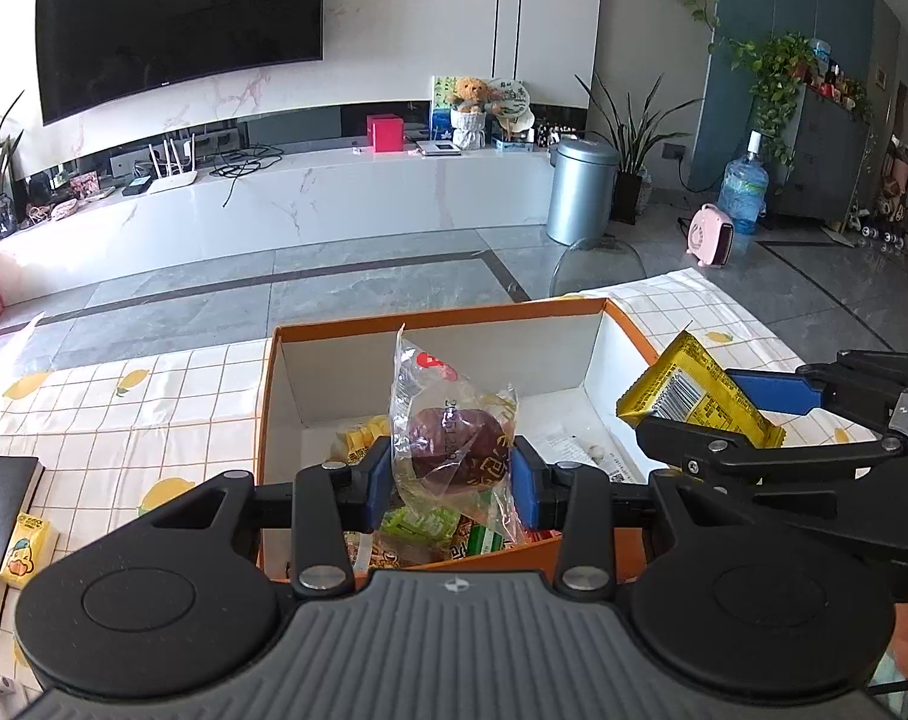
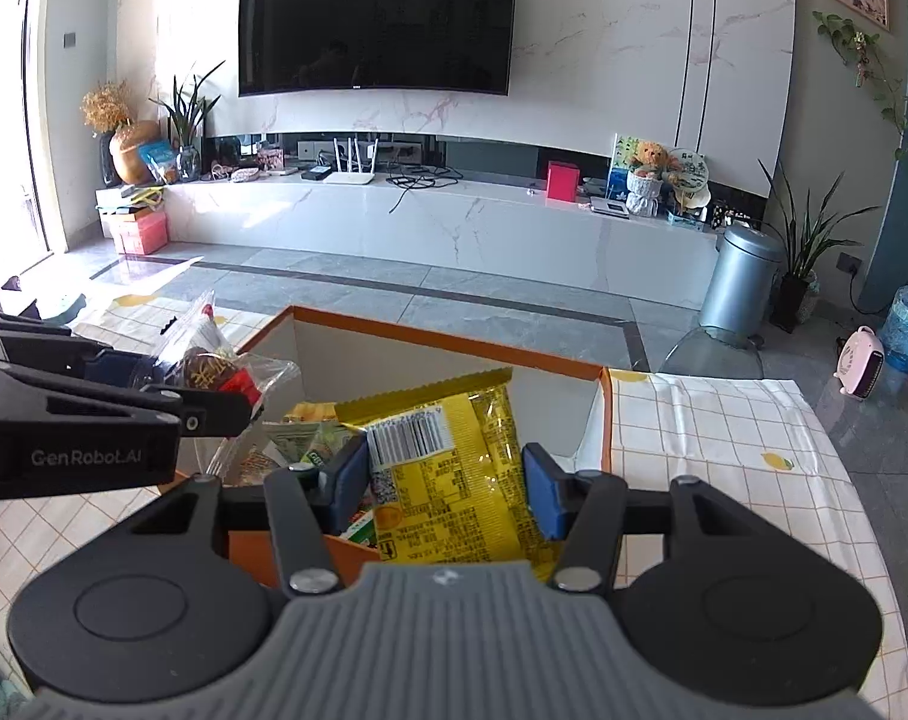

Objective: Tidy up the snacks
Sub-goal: 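Lift the candy bag and yellow pack and carry them over the box, then lower both tools into the box and open them to release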

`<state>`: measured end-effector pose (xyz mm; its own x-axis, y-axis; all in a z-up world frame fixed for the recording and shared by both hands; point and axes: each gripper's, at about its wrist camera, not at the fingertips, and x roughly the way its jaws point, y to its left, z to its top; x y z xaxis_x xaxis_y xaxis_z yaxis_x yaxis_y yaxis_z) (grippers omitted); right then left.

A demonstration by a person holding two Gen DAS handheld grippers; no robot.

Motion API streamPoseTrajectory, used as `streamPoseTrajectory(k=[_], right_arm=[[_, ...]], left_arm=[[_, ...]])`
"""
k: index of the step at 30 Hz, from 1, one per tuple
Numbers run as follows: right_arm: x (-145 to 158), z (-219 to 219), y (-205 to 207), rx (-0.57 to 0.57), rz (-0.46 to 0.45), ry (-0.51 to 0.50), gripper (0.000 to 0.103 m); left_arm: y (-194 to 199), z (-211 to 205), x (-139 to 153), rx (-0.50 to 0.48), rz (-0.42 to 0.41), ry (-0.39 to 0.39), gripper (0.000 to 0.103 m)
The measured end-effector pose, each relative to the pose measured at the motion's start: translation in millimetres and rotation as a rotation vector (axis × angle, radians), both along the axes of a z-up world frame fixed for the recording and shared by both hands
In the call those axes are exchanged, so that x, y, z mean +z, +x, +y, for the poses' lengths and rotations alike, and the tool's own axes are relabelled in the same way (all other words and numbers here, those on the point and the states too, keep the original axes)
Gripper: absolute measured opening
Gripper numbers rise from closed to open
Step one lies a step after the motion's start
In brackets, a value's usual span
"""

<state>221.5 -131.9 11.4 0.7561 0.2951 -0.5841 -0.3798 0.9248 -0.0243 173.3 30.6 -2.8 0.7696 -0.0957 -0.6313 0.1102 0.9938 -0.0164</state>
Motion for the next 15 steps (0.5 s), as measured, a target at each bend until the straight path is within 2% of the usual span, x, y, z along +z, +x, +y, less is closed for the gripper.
streamPoseTrajectory(k=[11,15], right_arm=[[-51,22,69,0.028,0.105,-0.198,0.052],[-65,27,87,0.046,0.179,-0.227,0.052]], left_arm=[[45,-6,-43,-0.056,0.155,0.040,0.045],[59,-3,-54,-0.062,0.205,0.036,0.044]])
